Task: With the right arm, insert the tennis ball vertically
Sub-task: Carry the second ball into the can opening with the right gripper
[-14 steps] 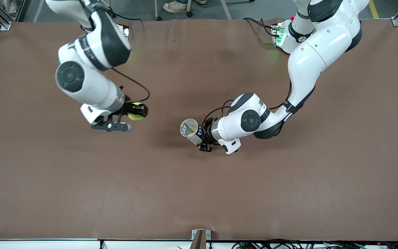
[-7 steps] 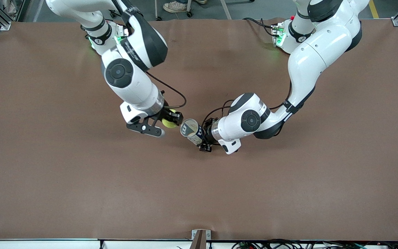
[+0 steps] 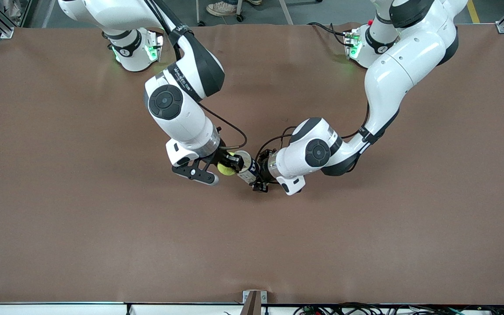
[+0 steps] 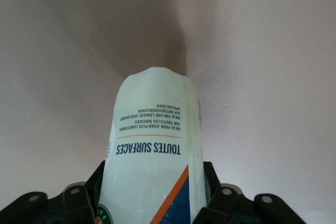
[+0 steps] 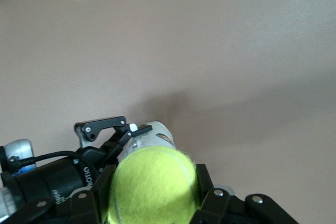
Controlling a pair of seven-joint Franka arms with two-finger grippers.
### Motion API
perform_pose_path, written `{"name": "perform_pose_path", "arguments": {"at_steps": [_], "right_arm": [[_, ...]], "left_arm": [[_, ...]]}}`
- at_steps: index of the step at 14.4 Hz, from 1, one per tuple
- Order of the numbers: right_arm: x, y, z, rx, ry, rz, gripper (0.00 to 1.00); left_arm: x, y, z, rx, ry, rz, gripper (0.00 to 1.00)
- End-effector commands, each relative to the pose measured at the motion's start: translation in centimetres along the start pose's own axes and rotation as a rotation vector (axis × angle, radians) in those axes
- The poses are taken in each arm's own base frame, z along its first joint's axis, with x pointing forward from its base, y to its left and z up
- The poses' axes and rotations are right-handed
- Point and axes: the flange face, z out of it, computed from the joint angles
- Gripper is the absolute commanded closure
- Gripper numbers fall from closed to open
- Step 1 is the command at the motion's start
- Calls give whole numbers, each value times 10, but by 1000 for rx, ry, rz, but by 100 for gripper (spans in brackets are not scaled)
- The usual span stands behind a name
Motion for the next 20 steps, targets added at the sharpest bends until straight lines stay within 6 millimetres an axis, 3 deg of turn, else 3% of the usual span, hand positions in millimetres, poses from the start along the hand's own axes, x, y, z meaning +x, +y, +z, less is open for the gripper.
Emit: {"name": "perform_pose_path", "arguments": {"at_steps": [1, 10, 12, 13, 18, 20], "right_arm": [[-2, -11, 6, 7, -5, 21, 64], [-20, -19, 22, -13, -19, -7, 59], [-19, -19, 21, -13, -19, -4, 11], [-19, -18, 22, -16, -18, -9, 0], [-13, -12, 7, -26, -23, -13, 0], [-14, -5, -22, -51, -43, -14, 0]], "left_arm": [[-3, 3, -2, -7, -20, 6, 27], [-3, 4, -3, -9, -20, 6, 27], [-2, 4, -4, -10, -20, 4, 27], [-2, 4, -4, -10, -20, 4, 27], [3, 6, -5, -13, -18, 2, 27], [3, 6, -5, -13, -17, 5, 25]]}}
